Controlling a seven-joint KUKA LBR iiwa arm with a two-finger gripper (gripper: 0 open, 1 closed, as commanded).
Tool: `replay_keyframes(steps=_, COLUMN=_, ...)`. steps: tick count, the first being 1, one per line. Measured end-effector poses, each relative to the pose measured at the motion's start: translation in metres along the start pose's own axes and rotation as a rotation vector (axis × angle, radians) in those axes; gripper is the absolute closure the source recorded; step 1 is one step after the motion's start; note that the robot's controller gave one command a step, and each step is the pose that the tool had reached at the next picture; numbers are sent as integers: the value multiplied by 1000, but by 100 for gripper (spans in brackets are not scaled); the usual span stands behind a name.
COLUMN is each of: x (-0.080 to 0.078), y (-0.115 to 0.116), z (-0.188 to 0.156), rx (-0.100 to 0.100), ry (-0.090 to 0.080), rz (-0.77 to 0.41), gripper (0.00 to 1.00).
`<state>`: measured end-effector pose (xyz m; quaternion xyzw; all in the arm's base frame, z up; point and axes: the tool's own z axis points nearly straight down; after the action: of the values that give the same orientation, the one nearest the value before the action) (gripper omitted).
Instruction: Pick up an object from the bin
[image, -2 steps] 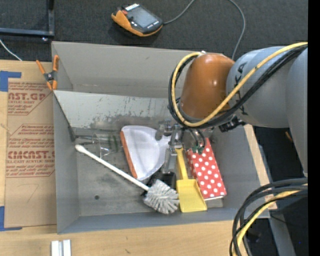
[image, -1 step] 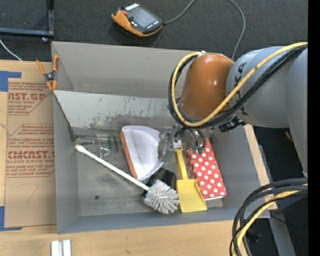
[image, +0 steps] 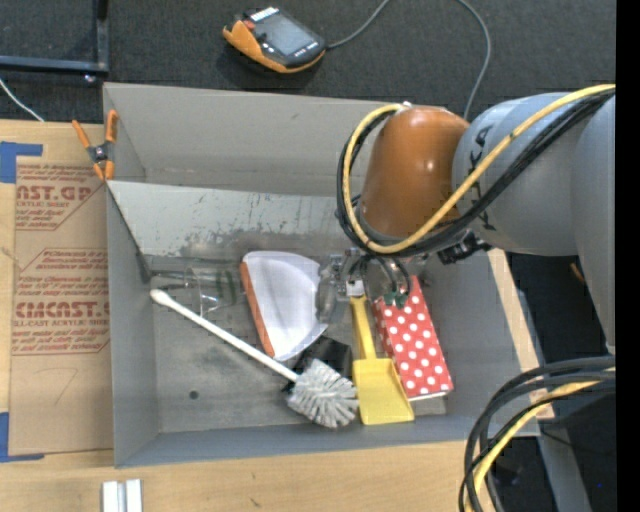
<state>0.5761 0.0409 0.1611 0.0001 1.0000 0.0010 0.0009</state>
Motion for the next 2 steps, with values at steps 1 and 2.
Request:
replay_keyframes(steps=1, x=0, y=0, z=0, rx=0, ry=0, rz=0, gripper=100)
replay_keyframes(steps=2, x=0, y=0, z=0, rx=0, ry=0, rz=0, gripper=100)
